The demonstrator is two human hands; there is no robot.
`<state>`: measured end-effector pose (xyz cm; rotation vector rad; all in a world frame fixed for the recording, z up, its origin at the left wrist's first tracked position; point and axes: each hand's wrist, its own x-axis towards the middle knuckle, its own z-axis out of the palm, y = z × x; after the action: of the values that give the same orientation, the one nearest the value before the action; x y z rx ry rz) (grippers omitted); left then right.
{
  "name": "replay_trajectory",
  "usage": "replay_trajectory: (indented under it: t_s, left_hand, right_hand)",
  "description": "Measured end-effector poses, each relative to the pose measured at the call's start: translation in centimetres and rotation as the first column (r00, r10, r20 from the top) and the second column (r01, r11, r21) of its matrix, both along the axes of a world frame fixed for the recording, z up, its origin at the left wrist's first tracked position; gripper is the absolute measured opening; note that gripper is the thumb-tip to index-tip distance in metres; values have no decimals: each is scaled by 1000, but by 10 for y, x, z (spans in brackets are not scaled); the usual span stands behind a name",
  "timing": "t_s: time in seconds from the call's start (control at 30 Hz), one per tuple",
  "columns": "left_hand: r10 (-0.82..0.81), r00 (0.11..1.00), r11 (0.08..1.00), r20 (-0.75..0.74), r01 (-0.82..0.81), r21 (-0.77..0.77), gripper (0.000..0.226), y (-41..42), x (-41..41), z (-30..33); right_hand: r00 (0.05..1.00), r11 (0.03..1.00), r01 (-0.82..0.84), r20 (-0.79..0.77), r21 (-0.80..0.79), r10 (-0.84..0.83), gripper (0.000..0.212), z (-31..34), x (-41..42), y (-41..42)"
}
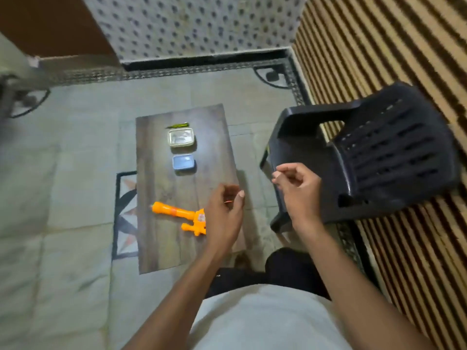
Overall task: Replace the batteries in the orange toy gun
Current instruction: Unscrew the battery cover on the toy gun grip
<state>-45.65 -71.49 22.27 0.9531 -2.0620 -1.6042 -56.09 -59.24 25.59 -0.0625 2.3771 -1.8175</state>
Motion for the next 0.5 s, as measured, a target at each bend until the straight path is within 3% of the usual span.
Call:
replay_trajectory:
  t_s: [0.13,0.3,0.5]
  left_hand:
    - [115,993,993,21,-115,27,6,-13,-7,-1]
    - [345,936,933,71,-350,81,11,-21,-22,-13]
    - [640,748,731,176,-663,160,8,-45,-68,-26]
  right_hand:
    - [985,983,-171,36,68,169,10,1,-23,-33]
    - [900,892,-436,78,117,429,10,-8,-57,-84]
    - [742,745,-663,198,72,641,17,-33,-123,-161]
